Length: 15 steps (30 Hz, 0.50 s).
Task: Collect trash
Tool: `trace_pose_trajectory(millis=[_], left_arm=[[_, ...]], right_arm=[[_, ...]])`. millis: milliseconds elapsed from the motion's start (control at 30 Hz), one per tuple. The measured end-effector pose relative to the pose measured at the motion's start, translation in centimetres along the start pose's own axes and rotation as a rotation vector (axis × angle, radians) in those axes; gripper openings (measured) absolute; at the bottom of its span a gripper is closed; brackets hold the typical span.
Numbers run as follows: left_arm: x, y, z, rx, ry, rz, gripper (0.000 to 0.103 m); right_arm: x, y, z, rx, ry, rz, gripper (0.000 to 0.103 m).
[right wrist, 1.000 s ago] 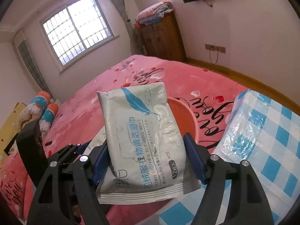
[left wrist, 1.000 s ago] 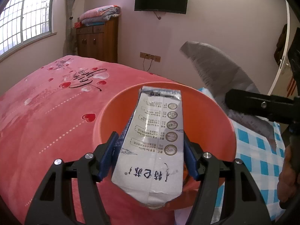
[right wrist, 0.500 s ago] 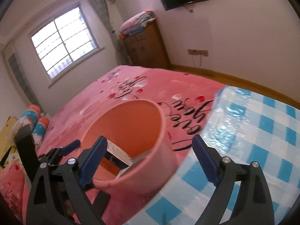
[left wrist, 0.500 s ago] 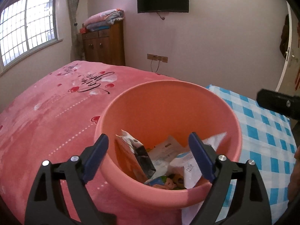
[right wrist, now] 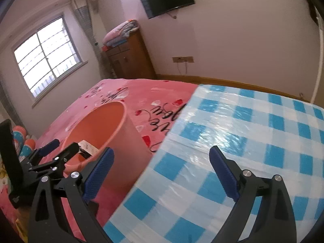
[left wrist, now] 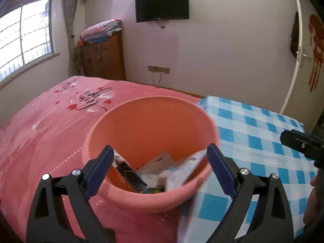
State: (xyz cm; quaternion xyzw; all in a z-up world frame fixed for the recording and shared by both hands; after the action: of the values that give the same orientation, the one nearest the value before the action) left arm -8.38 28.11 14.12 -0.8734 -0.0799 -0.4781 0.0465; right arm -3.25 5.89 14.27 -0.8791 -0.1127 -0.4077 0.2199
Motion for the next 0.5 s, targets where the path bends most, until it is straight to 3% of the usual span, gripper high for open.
trace_pose_trajectory(millis=[500], left_arm=[[-1.4, 9.6, -2.2, -0.135, 0.018, 0.126, 0.094]], right_arm=[[-3.2, 6.4, -7.1, -0.188, 0.065, 0.057, 0.094]])
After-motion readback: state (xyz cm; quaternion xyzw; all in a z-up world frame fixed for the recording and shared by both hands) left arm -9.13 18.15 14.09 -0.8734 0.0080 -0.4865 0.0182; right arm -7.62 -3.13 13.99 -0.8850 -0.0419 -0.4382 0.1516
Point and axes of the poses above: each gripper's, at about its wrist camera, not at the fingertips, and z roughly the way its jaws point, y to its right, x to its top, the point moved 1 cm from there along z, roughly the way its jaws point, and after that the axes turned 3 degrees about y, right-handed, at the moved point
